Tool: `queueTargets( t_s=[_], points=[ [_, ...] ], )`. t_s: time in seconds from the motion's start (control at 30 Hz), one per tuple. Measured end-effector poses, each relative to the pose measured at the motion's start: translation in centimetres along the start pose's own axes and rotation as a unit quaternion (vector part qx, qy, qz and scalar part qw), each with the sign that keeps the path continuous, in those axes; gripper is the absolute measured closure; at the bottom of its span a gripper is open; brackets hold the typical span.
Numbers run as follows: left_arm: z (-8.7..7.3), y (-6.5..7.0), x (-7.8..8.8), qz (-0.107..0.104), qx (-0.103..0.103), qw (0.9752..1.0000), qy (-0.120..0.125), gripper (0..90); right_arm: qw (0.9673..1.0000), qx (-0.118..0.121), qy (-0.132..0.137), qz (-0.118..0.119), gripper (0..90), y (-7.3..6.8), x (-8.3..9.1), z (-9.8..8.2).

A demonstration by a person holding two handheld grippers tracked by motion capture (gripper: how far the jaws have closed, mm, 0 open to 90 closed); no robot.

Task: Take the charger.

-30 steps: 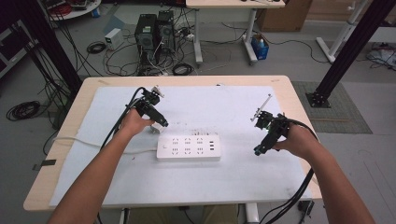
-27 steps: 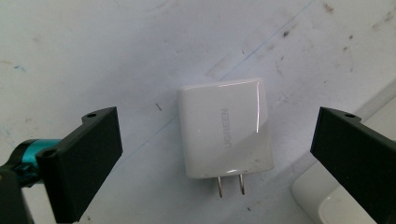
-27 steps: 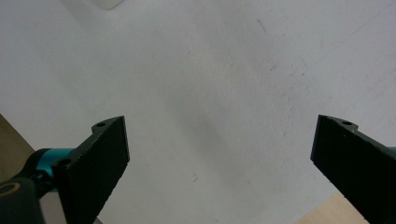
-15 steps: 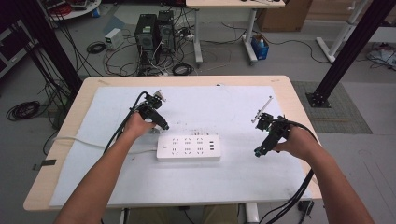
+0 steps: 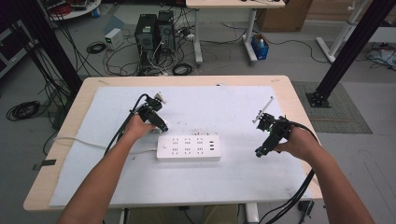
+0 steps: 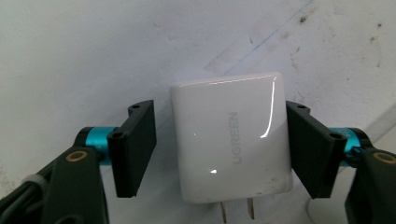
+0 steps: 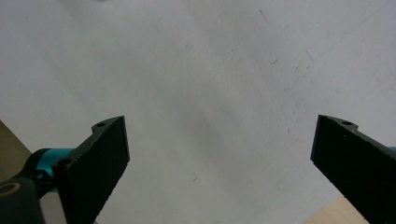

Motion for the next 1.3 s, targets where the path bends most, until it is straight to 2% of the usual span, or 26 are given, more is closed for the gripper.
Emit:
queueTargets(
  t_s=[0.13,0.23,0.33,0.4,0.6,0.77,0.97,1.1,1.3],
  points=[
    [-0.1,0.0,0.2,-0.006,-0.012,0.9999,0.005,41.5,1.0,0.004,0.003,-0.001,3.7,0.1,0.0,-0.1],
    [-0.3,-0.1,0.3,-0.008,-0.018,0.9998,0.007,42.4,1.0,-0.006,0.001,-0.001,3.8,-0.1,0.0,-0.2],
    [-0.2,-0.2,0.4,0.002,-0.024,0.9996,0.011,42.6,1.0,-0.004,0.0,-0.002,3.8,0.1,0.0,-0.3],
    [-0.2,-0.3,0.8,0.0,-0.024,0.9995,0.022,42.6,1.0,-0.003,0.002,-0.002,3.8,0.2,0.0,-0.4],
    [-0.3,-0.9,2.4,-0.011,-0.021,0.9988,0.043,42.6,1.0,-0.007,0.0,-0.003,3.8,0.2,0.1,-0.3],
    [-0.4,-1.5,4.8,-0.027,-0.027,0.9974,0.061,42.6,1.0,-0.009,0.0,-0.003,3.8,0.2,0.1,-0.4],
    [-0.3,-1.6,8.9,-0.036,-0.056,0.9943,0.084,42.6,1.0,-0.004,0.002,-0.003,3.8,0.3,0.0,-0.2],
    [-0.3,-1.1,11.2,-0.046,-0.088,0.9903,0.097,42.6,1.0,-0.005,0.003,-0.002,3.8,0.0,0.0,0.1],
    [-0.4,-0.1,13.3,-0.059,-0.127,0.9847,0.103,42.6,1.0,0.003,0.004,-0.002,3.8,-0.3,0.2,0.5]
  ],
)
Point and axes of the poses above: each handheld gripper's, and its own axes: x roughly backward along the jaws, z roughly out of its top, y roughly to its right, the point moved 4 cm from there along -x, roughly forward along the jaws, and after that the axes turned 5 degrees about y, right-handed, at the moved point
